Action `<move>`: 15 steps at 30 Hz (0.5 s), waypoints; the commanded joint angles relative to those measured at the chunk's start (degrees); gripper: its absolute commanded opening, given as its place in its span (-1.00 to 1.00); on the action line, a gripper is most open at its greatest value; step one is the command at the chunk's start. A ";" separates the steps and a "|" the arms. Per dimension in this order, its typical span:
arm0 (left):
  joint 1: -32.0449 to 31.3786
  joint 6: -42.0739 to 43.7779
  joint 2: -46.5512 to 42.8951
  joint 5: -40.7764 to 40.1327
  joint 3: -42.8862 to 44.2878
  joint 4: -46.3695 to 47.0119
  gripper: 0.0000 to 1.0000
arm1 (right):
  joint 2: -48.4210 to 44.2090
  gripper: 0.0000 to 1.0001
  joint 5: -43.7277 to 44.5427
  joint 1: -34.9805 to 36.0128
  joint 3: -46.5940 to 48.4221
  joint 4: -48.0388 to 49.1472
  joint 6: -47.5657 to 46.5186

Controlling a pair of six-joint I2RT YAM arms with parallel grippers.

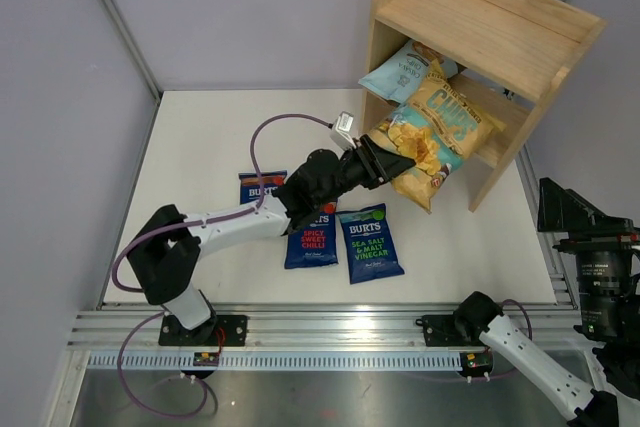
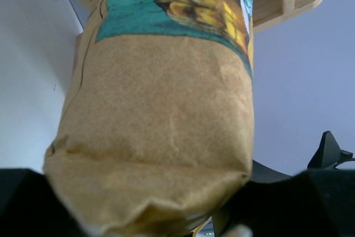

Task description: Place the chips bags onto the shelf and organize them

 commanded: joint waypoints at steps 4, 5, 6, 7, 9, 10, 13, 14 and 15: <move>-1.53 0.99 1.99 -4.50 8.81 0.24 -0.70 | -1.00 0.99 1.48 -0.13 1.57 -1.05 -0.32; -1.61 1.34 3.47 -5.46 11.69 -1.86 -0.70 | -1.17 0.99 1.04 -0.04 1.48 -1.22 0.11; -1.62 1.34 3.49 -5.47 13.20 -1.88 -0.70 | -1.17 0.99 1.04 -0.04 1.48 -1.23 0.12; -1.70 1.69 4.71 -5.82 14.43 -2.75 -0.70 | -1.26 0.99 0.77 -0.04 1.48 -1.23 0.20; -1.88 2.57 6.20 -7.22 20.03 -6.34 -0.70 | -1.35 0.99 0.60 -0.04 1.57 -1.31 0.38; -2.14 3.53 8.04 -8.18 21.99 -8.45 -0.69 | -1.52 0.99 0.60 -0.04 1.57 -1.49 0.38; -2.23 3.10 11.82 -9.86 27.87 -11.20 -0.69 | -2.14 0.99 0.42 -0.04 1.57 -1.40 0.47; -2.23 2.84 12.97 -10.39 29.46 -13.54 -0.69 | -2.23 0.99 0.42 -0.04 1.57 -1.49 0.29; -2.23 2.66 13.94 -10.74 31.04 -14.79 -0.69 | -2.84 0.99 0.42 -0.04 1.65 -1.40 0.29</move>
